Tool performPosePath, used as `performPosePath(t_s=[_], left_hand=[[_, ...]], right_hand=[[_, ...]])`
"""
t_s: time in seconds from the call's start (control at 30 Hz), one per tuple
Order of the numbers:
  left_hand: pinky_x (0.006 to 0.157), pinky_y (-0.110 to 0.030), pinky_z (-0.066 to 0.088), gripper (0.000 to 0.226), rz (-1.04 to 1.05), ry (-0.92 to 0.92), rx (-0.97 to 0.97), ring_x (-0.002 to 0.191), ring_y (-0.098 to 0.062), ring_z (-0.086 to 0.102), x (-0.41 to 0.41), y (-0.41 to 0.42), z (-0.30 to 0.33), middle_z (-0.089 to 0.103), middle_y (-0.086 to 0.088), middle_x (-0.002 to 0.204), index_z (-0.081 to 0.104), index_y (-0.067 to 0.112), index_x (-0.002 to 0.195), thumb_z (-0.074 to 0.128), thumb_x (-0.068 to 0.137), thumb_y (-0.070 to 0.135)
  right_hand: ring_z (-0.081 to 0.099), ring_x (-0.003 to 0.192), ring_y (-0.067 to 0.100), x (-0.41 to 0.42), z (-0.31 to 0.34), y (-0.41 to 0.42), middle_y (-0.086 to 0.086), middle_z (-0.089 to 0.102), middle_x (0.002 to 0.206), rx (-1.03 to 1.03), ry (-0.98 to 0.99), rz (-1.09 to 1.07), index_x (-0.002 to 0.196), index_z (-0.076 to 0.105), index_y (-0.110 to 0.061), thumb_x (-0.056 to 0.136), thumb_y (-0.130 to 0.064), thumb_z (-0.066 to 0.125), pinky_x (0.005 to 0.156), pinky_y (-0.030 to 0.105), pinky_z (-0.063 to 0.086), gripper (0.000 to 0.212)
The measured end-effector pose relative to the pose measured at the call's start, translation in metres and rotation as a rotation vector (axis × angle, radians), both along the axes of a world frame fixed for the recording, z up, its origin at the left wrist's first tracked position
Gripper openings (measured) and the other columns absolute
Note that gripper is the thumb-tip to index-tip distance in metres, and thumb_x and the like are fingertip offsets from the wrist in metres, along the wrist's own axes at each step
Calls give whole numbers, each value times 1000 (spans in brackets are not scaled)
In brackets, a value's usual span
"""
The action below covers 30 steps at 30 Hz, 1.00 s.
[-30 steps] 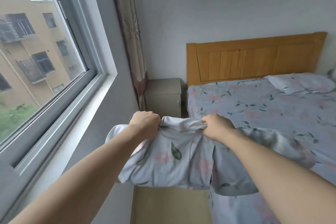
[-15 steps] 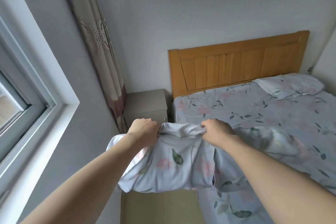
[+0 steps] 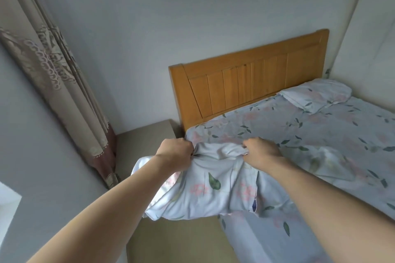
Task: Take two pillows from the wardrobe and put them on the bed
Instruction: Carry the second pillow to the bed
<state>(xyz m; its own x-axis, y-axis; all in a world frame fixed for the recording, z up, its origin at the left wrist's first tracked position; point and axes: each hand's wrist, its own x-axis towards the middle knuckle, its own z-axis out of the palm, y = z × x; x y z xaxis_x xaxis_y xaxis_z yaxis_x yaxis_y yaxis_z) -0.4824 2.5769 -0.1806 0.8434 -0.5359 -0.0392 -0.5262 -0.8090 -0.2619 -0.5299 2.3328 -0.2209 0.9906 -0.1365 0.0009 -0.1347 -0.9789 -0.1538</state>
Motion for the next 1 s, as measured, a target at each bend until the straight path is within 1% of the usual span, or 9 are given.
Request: performPosePath(t_s=[0.07, 0.23, 0.37, 0.53, 0.6, 0.67, 0.77, 0.9, 1.0], left_hand=[[60, -30, 39, 19, -15, 14, 2, 72, -25, 53, 35, -7, -8, 64, -2, 89, 46, 20, 75, 48, 90, 31], [58, -28, 38, 20, -47, 45, 6, 70, -22, 51, 130, -35, -22, 54, 2, 75, 45, 21, 73, 48, 90, 30], [58, -28, 40, 21, -58, 89, 6, 73, -22, 55, 207, -65, -27, 57, 3, 78, 48, 21, 71, 46, 90, 31], [56, -28, 39, 33, -78, 116, 22, 61, -16, 47, 295, -101, -40, 48, 6, 66, 40, 22, 60, 45, 91, 31], [52, -27, 35, 34, -104, 129, 47, 55, -12, 40, 329, -116, -47, 45, 6, 63, 38, 22, 58, 45, 91, 30], [47, -26, 28, 34, -127, 160, 50, 54, -11, 37, 366, -133, -55, 44, 6, 63, 38, 23, 59, 44, 91, 30], [48, -27, 31, 35, -173, 217, 60, 58, -14, 42, 428, -162, -73, 47, 5, 66, 40, 22, 60, 40, 94, 31], [52, -28, 35, 37, -241, 275, 25, 62, -18, 47, 513, -201, -100, 49, 3, 64, 41, 20, 61, 36, 96, 32], [53, -29, 37, 32, -283, 308, 14, 64, -19, 50, 579, -227, -118, 50, 2, 66, 47, 17, 70, 35, 96, 30]], right_hand=[[63, 100, 25, 30, -7, -7, 0, 66, 113, 2, 10, -21, 108, 62, -25, 84, -33, 58, 68, 25, 38, 25], [62, 104, 23, 116, -20, -33, -2, 65, 117, -12, 20, -46, 115, 61, -28, 86, -37, 57, 70, 25, 38, 30], [62, 102, 24, 189, -25, -63, 1, 65, 113, -18, 28, -59, 111, 62, -25, 86, -34, 57, 69, 24, 38, 27], [64, 95, 25, 265, -31, -95, 2, 67, 105, -73, 41, -39, 107, 60, -24, 88, -29, 57, 67, 26, 40, 20], [64, 91, 26, 290, -38, -108, 3, 67, 100, -107, 44, -29, 105, 60, -22, 87, -24, 57, 67, 28, 44, 18], [65, 89, 25, 321, -44, -125, 3, 68, 98, -130, 49, -42, 104, 60, -21, 87, -16, 55, 70, 30, 48, 18], [64, 85, 24, 375, -55, -154, 3, 67, 94, -166, 37, -34, 101, 59, -18, 87, -9, 49, 71, 32, 50, 20], [65, 84, 22, 447, -82, -191, 2, 67, 95, -179, 37, -45, 103, 59, -19, 93, -8, 42, 72, 31, 49, 23], [65, 86, 22, 506, -103, -216, 1, 67, 96, -200, 63, -77, 102, 61, -20, 92, -5, 41, 68, 30, 46, 27]])
